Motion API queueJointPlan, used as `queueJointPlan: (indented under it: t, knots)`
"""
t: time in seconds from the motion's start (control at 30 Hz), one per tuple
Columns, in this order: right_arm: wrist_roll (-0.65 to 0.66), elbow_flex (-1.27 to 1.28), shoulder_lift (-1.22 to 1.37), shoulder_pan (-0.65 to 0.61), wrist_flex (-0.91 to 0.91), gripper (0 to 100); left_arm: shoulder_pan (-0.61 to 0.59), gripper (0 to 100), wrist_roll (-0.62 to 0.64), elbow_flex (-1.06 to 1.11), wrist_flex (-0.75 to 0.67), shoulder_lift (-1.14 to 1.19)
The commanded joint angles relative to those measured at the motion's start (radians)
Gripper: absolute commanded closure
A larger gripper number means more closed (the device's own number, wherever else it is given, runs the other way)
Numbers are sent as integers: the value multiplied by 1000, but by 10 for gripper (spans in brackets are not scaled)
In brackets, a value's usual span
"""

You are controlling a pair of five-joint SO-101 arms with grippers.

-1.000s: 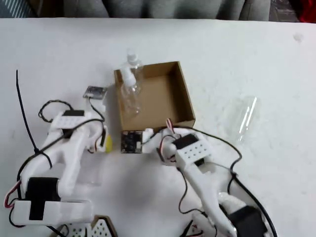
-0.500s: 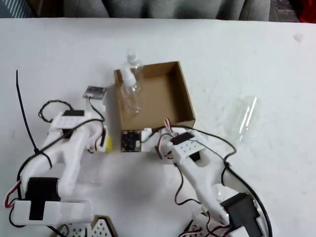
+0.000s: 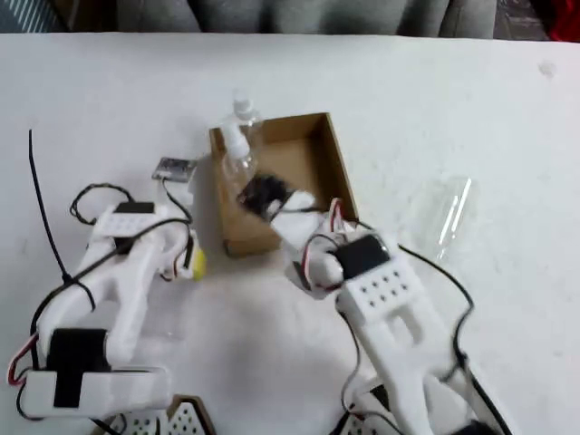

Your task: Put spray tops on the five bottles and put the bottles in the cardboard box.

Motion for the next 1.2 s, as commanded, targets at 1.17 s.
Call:
queueJointPlan:
  t: [1.17]
  knots:
    - [-585,-588,-429,-122,-562,984,157,980,78,80,-265,-1501]
